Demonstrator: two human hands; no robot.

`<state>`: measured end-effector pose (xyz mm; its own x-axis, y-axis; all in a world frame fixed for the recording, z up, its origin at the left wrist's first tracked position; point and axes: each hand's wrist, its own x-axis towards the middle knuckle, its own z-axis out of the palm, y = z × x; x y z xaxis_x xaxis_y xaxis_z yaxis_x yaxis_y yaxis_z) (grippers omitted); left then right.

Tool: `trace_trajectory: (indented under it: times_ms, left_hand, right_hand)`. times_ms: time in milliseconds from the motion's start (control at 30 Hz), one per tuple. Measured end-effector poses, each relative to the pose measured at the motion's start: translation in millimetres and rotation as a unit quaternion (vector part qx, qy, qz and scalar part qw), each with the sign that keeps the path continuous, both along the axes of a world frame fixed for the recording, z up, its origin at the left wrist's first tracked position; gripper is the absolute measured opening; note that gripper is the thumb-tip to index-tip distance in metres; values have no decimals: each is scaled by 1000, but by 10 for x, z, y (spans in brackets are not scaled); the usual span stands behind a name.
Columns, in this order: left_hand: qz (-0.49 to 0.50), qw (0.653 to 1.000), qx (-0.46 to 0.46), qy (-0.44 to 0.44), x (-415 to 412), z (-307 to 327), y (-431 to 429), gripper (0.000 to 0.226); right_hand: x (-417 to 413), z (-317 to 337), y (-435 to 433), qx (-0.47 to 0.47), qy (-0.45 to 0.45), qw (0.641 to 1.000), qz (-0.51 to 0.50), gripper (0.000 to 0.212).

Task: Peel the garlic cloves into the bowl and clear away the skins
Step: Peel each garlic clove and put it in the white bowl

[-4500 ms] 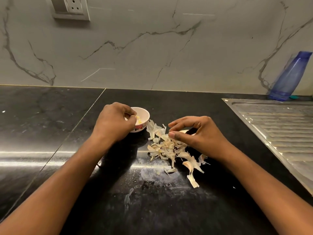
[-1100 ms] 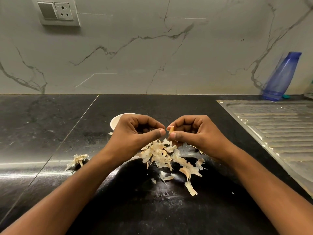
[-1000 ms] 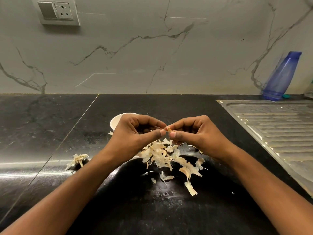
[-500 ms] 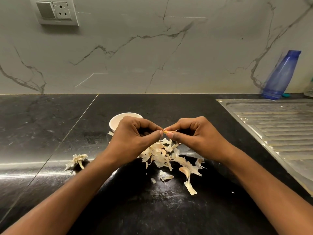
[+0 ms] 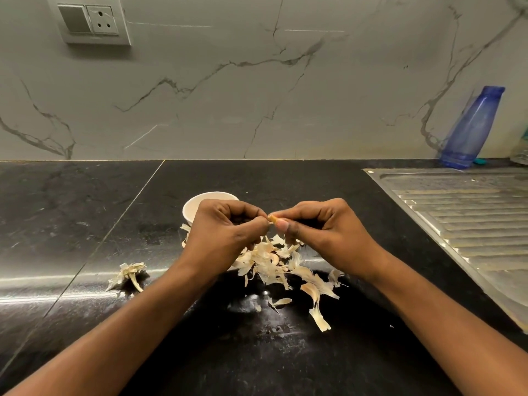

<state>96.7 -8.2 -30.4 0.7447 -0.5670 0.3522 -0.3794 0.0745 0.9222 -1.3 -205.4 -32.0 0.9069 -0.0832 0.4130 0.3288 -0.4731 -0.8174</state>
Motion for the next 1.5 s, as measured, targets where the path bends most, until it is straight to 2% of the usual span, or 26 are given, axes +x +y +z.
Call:
trace_trajectory:
  times_ms: [133,333,600,733,1067,1300,1500]
  left_hand:
    - [-12,1000,-1,19,-11,15,-3,14]
    - [-13,1000,-13,18,-10,72,32,8]
    - [-19,999,10,-24,-3,65,48,11]
    - [-38,999,25,4,-21,67,35,6]
    - [-79,988,21,127,17,30,8,9]
    - [-55,990,11,129,-49,-7,-30,9]
    - [-25,991,-1,129,-87,-22,-91,16]
  right_hand:
    - [-8,53,-45,56,-13,998,-14,22]
    - [-45,70,-42,98,28,995,-7,26]
    - [-49,71,-19,56,24,998,-21,22]
    - [-48,62,-20,46,20,998,-33,23]
    - [-59,59,7,-7,-12,999,-41,26]
    - [-61,38,45,-57,-50,995,-63,22]
    - [-52,35,89,-44,-55,995,-67,22]
